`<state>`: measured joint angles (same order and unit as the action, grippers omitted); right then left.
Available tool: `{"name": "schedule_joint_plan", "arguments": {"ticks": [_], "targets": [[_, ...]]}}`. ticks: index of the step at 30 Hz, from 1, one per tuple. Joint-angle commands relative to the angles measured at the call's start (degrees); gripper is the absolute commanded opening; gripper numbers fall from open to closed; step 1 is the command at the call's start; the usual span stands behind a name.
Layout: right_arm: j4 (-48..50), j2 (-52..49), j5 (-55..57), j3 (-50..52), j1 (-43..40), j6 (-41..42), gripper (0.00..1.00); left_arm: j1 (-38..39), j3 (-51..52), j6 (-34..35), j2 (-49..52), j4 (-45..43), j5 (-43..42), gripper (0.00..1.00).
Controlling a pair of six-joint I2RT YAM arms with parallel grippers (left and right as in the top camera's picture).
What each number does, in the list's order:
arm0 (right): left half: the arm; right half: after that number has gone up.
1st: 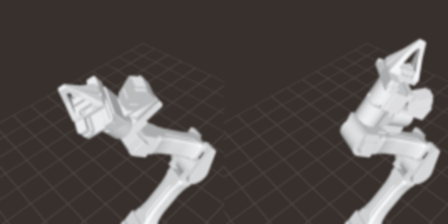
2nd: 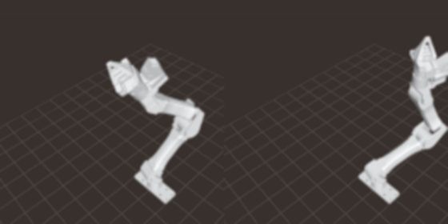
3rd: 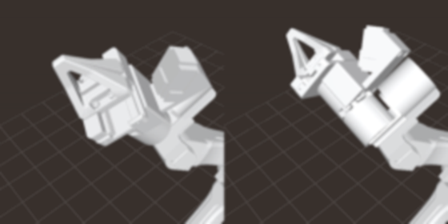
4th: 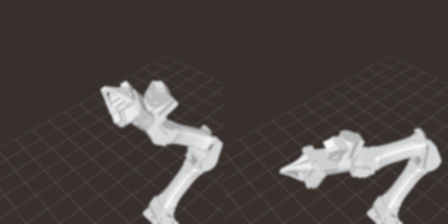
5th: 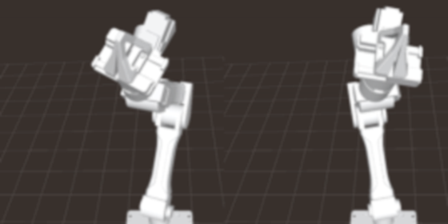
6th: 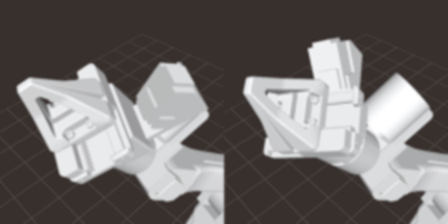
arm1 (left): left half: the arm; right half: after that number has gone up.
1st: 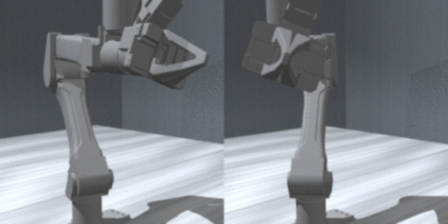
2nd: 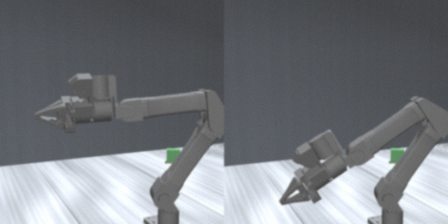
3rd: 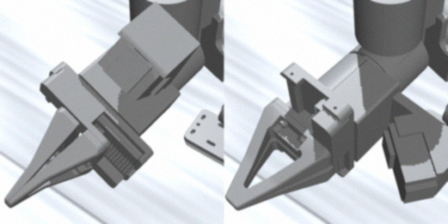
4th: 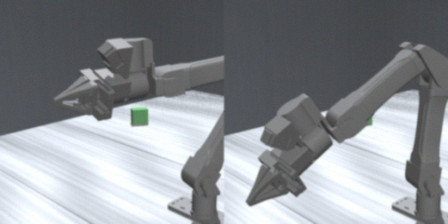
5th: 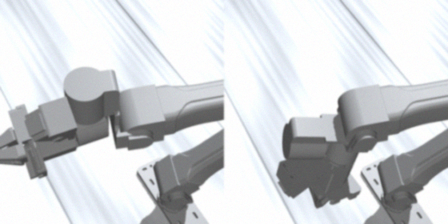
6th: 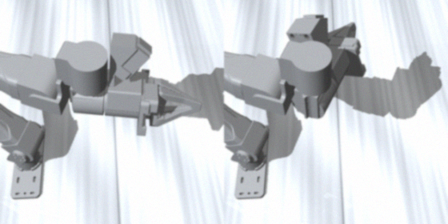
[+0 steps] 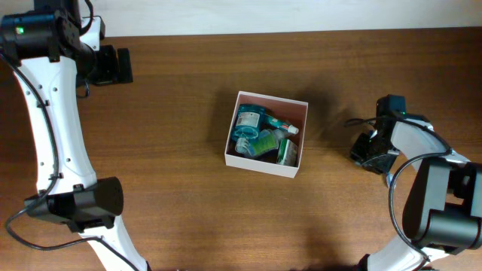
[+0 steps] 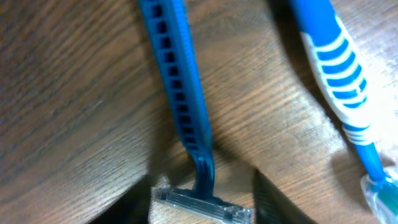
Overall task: Pack container
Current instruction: 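Move the right gripper to the blue razor and grasp it, then place the razor into the box and open the right gripper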
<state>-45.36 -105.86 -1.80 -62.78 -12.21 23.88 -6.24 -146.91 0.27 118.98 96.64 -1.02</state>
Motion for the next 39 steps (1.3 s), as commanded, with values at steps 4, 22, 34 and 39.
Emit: {"name": "schedule_joint_plan", "arguments": {"ticks": [4, 22, 34, 39], "targets": [[-0.2, -1.3, -3.6, 0.5, -0.2, -4.2, 0.21, -0.2, -0.8, 0.5, -1.8, 0.0, 0.4, 0.99], [-16.2, 8.3, -5.7, -17.0, -0.1, -9.1, 0.13, -0.2, -0.8, 0.5, -1.8, 0.0, 0.4, 0.99], [-13.0, -5.0, -1.8, -16.9, -0.2, -4.1, 0.54, -0.2, -0.8, 0.5, -1.8, 0.0, 0.4, 0.99], [-12.5, -10.2, -2.3, -16.9, -0.2, -1.9, 0.46, -0.2, -0.8, 0.5, -1.8, 0.0, 0.4, 0.99]]}}
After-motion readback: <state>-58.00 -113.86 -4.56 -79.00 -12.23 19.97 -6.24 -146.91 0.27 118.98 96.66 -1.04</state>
